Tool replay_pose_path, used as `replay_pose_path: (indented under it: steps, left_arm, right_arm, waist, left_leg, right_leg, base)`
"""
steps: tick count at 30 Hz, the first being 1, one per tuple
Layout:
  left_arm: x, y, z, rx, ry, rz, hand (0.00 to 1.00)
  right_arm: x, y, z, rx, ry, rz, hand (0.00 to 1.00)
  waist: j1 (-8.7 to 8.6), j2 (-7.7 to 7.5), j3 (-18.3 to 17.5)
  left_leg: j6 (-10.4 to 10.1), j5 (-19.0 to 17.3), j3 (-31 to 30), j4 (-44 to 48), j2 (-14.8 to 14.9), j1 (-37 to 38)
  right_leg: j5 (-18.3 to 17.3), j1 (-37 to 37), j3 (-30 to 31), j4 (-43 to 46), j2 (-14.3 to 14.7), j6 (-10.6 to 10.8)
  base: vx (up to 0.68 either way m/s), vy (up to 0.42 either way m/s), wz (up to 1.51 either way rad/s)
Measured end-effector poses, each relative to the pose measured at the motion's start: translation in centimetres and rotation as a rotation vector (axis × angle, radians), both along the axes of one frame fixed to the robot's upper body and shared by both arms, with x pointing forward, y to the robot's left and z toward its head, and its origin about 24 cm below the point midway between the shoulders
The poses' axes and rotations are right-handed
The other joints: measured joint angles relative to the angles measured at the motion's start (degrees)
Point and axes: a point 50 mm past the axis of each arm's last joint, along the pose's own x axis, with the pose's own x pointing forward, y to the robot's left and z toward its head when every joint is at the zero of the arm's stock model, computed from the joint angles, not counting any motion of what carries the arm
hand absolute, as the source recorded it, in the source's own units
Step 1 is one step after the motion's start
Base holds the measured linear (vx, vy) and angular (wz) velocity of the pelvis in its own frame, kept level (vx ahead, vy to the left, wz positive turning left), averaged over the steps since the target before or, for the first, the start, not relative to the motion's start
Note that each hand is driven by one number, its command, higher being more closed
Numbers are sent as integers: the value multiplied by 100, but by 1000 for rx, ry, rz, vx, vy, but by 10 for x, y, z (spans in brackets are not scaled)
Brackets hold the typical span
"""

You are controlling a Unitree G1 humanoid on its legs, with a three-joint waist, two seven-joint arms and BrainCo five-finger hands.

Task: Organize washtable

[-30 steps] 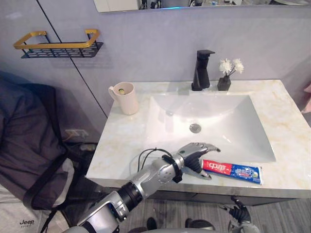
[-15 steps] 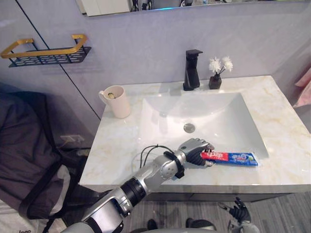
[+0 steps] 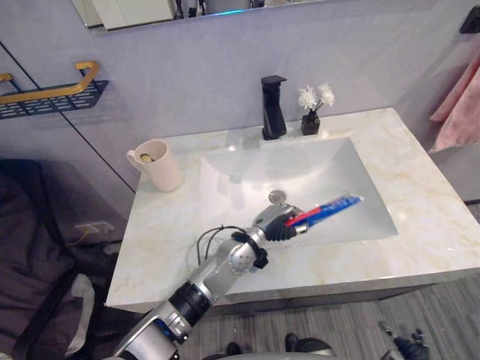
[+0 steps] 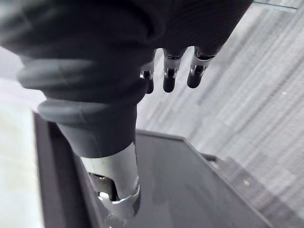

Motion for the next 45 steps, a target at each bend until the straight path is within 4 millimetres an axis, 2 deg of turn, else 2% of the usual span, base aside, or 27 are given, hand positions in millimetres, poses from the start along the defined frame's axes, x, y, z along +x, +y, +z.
replay_pose_path:
  steps: [1, 4, 6, 8, 9, 11, 12, 13, 14, 16, 17, 18, 19, 21, 22, 24, 25, 27, 28, 30, 34, 41, 45]
  left_arm:
    - [-1, 2, 5, -27, -13, 9, 100]
    - [-6, 16, 31, -171, -75, 65, 100]
    - [-12, 31, 48, -281, -127, 123, 100]
    - [-19, 43, 56, -341, -156, 170, 100]
    - [-21, 47, 57, -355, -166, 187, 100]
    - [-32, 62, 59, -413, -179, 237, 100]
    - [-34, 64, 59, -416, -181, 245, 100]
    - [-37, 68, 58, -421, -180, 263, 100]
    - [-38, 72, 58, -426, -183, 276, 100]
    - [-38, 80, 60, -459, -185, 302, 100]
    - [-38, 82, 62, -466, -189, 308, 100]
    - [-39, 85, 66, -482, -207, 312, 100]
    - [-39, 85, 67, -492, -210, 310, 100]
    - [-41, 85, 72, -524, -224, 296, 100]
    - [-42, 85, 73, -530, -225, 292, 100]
    - [-44, 80, 75, -548, -232, 275, 100]
    - [-44, 79, 75, -551, -232, 272, 100]
    - [-46, 73, 74, -567, -228, 262, 100]
    - [-46, 72, 74, -568, -226, 258, 100]
    - [-47, 70, 74, -576, -227, 258, 100]
    - [-48, 67, 73, -582, -230, 261, 100]
    - [-47, 67, 73, -558, -254, 290, 100]
    - [-45, 66, 67, -542, -227, 301, 100]
  right_arm:
    - [0, -7, 8, -35, -26, -27, 0]
    - [14, -25, 55, -210, -181, -64, 0]
    - [25, -33, 98, -359, -314, -67, 0]
    - [27, -37, 129, -470, -406, -77, 0]
    - [30, -38, 139, -498, -438, -73, 0]
    - [45, -38, 174, -591, -617, -33, 0]
    - [48, -38, 182, -608, -663, -25, 0]
    - [58, -37, 202, -644, -777, 13, 0]
    - [67, -35, 215, -658, -853, 53, 0]
    - [97, -21, 258, -701, -1094, 231, 0]
    - [105, -16, 268, -705, -1151, 282, 0]
    - [124, -2, 288, -684, -1281, 396, 0]
    - [130, 4, 294, -668, -1326, 435, 0]
    - [162, 39, 316, -568, -1485, 633, 0]
    - [169, 48, 319, -533, -1510, 674, 0]
    - [195, 90, 319, -383, -1551, 854, 0]
    - [200, 99, 318, -349, -1548, 890, 0]
    - [217, 137, 304, -166, -1521, 999, 0]
    - [220, 146, 300, -121, -1512, 1022, 0]
    - [226, 179, 283, 40, -1467, 1118, 0]
    - [227, 212, 270, 203, -1433, 1220, 0]
    - [230, 239, 250, 423, -1376, 1246, 0]
    - [227, 254, 246, 525, -1362, 1293, 0]
  waist:
    - [3, -4, 1]
    - [24, -11, 4]
    - [64, -31, -8]
    - [160, -59, -29]
    - [170, -76, -45]
    - [220, -146, -142]
    - [267, -156, -186]
    - [321, -178, -292]
    - [322, -192, -298]
    - [390, -210, -371]
    - [412, -220, -402]
    - [457, -229, -437]
    - [469, -241, -449]
    - [575, -256, -462]
    - [621, -252, -464]
    - [712, -243, -470]
    - [755, -238, -473]
    - [912, -238, -473]
    - [960, -238, -473]
    - [971, -240, -472]
    - [993, -242, -471]
    - [974, -255, -467]
    - [966, -264, -467]
  left_leg:
    - [6, -4, 14, 1, -1, 9]
    - [43, -83, 101, 146, 29, -9]
    - [54, -181, 122, 275, 43, -13]
    - [52, -228, 121, 355, 54, -14]
    - [54, -231, 117, 359, 55, -16]
    - [54, -231, 106, 359, 54, -37]
    - [55, -231, 101, 360, 51, -55]
    - [59, -229, 86, 385, 41, -126]
    - [60, -229, 75, 398, 34, -129]
    - [63, -227, 12, 423, 13, -176]
    - [64, -226, -6, 436, 11, -213]
    - [67, -226, -63, 500, 11, -273]
    - [67, -226, -92, 517, 10, -296]
    - [78, -208, -236, 535, -14, -316]
    - [80, -206, -248, 539, -27, -314]
    - [103, -151, -426, 519, -60, -321]
    - [108, -137, -443, 506, -69, -328]
    - [131, -98, -531, 496, -100, -377]
    - [134, -96, -534, 495, -106, -377]
    - [169, -72, -626, 485, -163, -380]
    - [250, 36, -688, 340, -257, -423]
    - [361, 229, -706, 47, -390, -353]
    - [396, 327, -701, -125, -437, -288]
  right_leg:
    - [-22, -11, 4, 44, -3, -11]
    - [-55, -75, 17, 219, 5, 11]
    - [-121, -69, 17, 303, 4, 27]
    - [-157, -94, 13, 356, 5, 40]
    - [-162, -92, 7, 356, 7, 38]
    - [-162, -115, 9, 349, 11, 36]
    - [-158, -139, 16, 350, 10, 32]
    - [-132, -195, 23, 346, 5, 12]
    - [-124, -188, 13, 343, -1, 7]
    - [-91, -179, -25, 321, -14, -8]
    - [-80, -175, -35, 313, -16, -9]
    - [-65, -176, -79, 309, -20, -14]
    - [-64, -177, -110, 307, -23, -15]
    - [-63, -129, -244, 301, -36, -16]
    - [-63, -115, -258, 293, -37, -16]
    - [-62, -54, -402, 236, -78, -18]
    - [-59, -56, -420, 228, -86, -19]
    - [-43, -55, -510, 205, -112, -18]
    - [-42, -52, -513, 202, -118, -18]
    - [-32, 24, -636, 142, -174, -1]
    - [26, 11, -686, 74, -248, 49]
    - [103, -9, -783, 21, -343, 156]
    - [119, -24, -794, 23, -411, 179]
  base:
    - [18, -12, -4]
    - [-14, -6, -12]
    - [-53, -9, -8]
    - [-61, -6, 1]
    - [-61, -12, 2]
    - [-47, -15, -1]
    - [-18, -5, -5]
    - [0, 0, 0]
    - [-8, 2, 3]
    - [-18, 1, 10]
    - [-11, -7, 15]
    - [-9, -13, 15]
    - [-12, -17, 28]
    - [-28, -17, 29]
    - [-35, -9, 27]
    - [-44, -8, 35]
    - [-49, -8, 30]
    - [-32, -1, 19]
    - [-17, 4, 17]
    - [-8, 18, 23]
    - [-14, 31, 11]
    - [-32, 23, 5]
    - [-23, 26, 1]
